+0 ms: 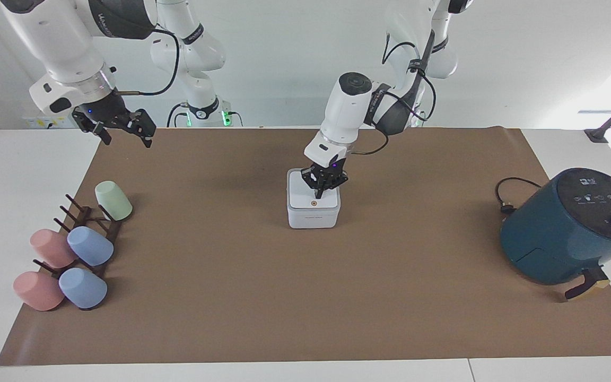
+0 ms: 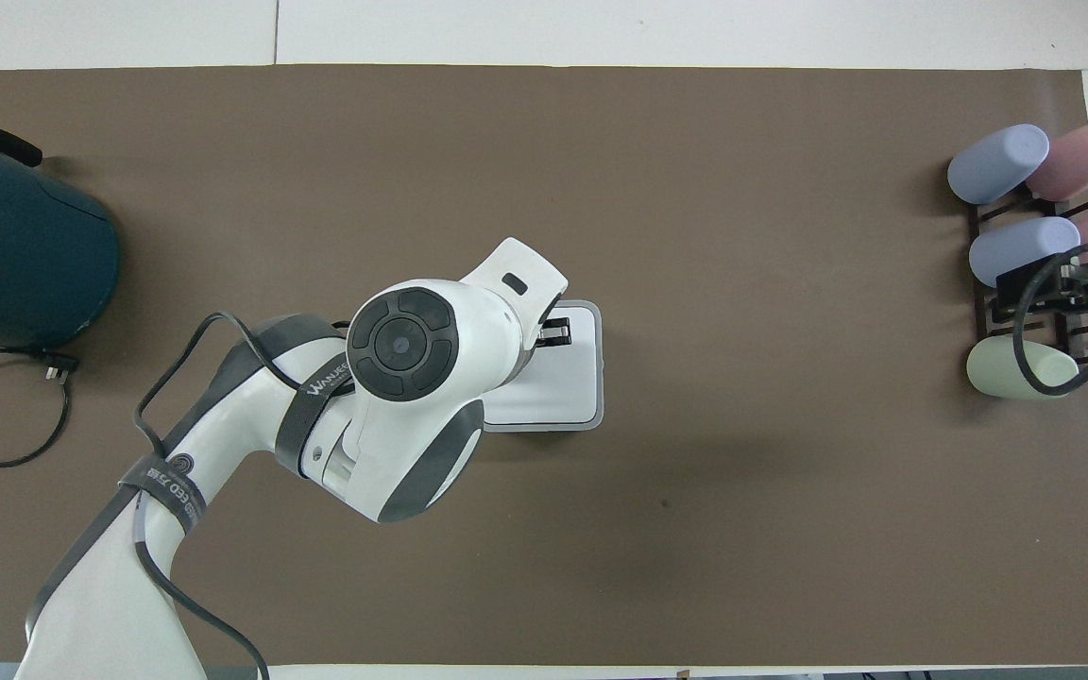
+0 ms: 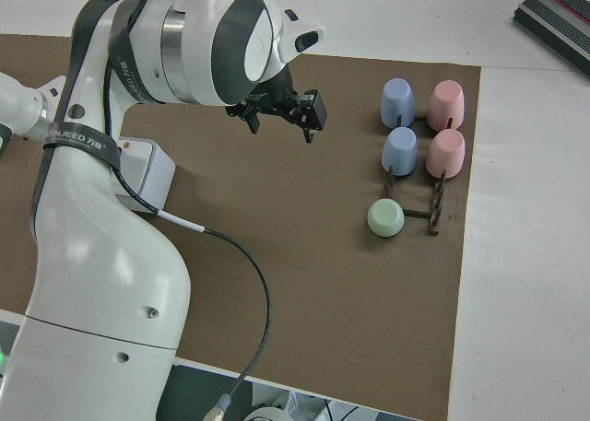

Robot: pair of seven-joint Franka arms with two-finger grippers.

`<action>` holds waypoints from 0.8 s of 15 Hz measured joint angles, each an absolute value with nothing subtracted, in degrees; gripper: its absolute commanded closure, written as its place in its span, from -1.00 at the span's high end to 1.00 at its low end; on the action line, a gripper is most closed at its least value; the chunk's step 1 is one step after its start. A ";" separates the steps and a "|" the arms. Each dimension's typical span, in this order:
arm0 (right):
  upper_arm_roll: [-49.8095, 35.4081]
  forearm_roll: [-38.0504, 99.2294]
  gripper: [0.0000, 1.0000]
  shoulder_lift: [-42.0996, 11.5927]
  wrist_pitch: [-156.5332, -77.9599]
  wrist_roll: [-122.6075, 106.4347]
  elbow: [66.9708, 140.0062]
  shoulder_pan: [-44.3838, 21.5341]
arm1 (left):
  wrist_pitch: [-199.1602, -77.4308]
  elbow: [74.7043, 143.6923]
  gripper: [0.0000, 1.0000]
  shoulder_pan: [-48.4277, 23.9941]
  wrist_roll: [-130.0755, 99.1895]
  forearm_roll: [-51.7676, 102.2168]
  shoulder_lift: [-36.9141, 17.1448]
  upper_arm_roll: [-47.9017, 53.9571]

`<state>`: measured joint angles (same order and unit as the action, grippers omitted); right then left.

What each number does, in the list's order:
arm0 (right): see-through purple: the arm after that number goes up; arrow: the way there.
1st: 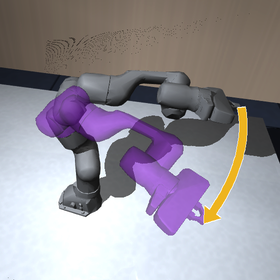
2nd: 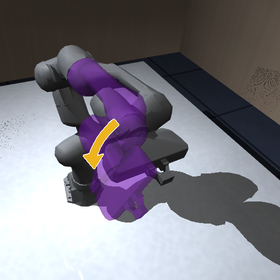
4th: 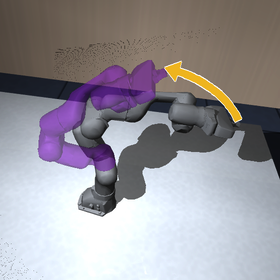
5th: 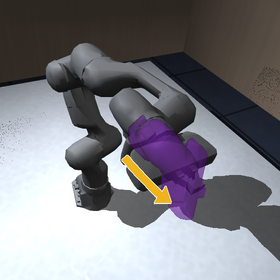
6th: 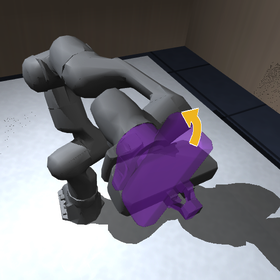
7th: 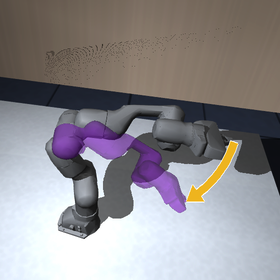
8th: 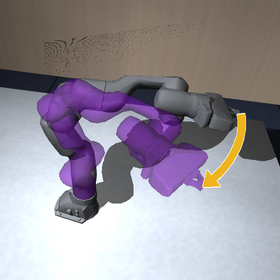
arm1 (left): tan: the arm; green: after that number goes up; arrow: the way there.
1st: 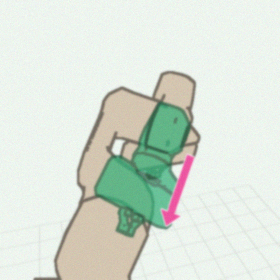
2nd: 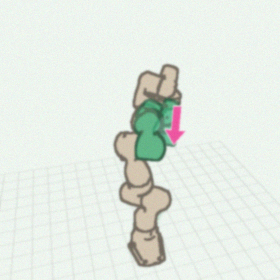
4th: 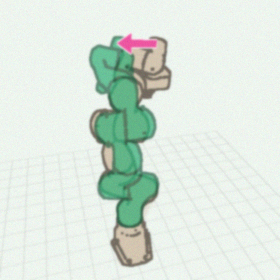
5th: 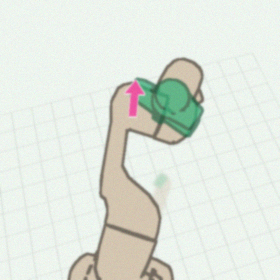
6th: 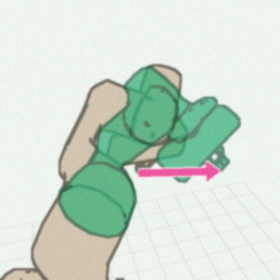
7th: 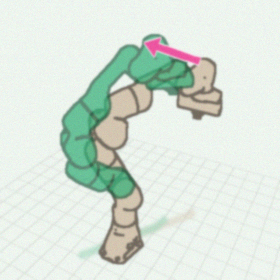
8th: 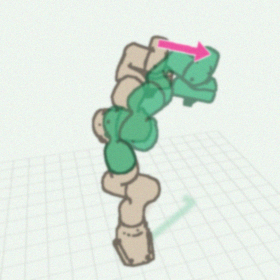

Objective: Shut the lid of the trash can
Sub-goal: 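Press the lid flat onto the trash can with the left gripper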

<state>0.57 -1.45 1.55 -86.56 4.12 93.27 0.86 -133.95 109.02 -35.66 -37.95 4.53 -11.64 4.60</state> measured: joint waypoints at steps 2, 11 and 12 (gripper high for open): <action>0.57 -1.45 1.00 1.55 -86.56 4.12 93.27 0.86 | -134.43 109.01 -1.00 -35.63 -37.95 4.53 -12.03 4.60; 0.57 -1.45 1.00 1.55 -86.56 4.12 93.27 0.86 | -134.50 108.87 -1.00 -35.62 -37.95 4.53 -12.19 4.65; 0.57 -1.45 1.00 1.55 -86.56 4.12 93.27 0.86 | -133.88 108.53 -1.00 -35.60 -37.95 4.53 -12.19 4.63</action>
<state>0.57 -1.45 1.55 -86.56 4.12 93.27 0.86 -133.88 108.53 -35.60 -37.95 4.53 -12.19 4.63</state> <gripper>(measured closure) 0.000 0.991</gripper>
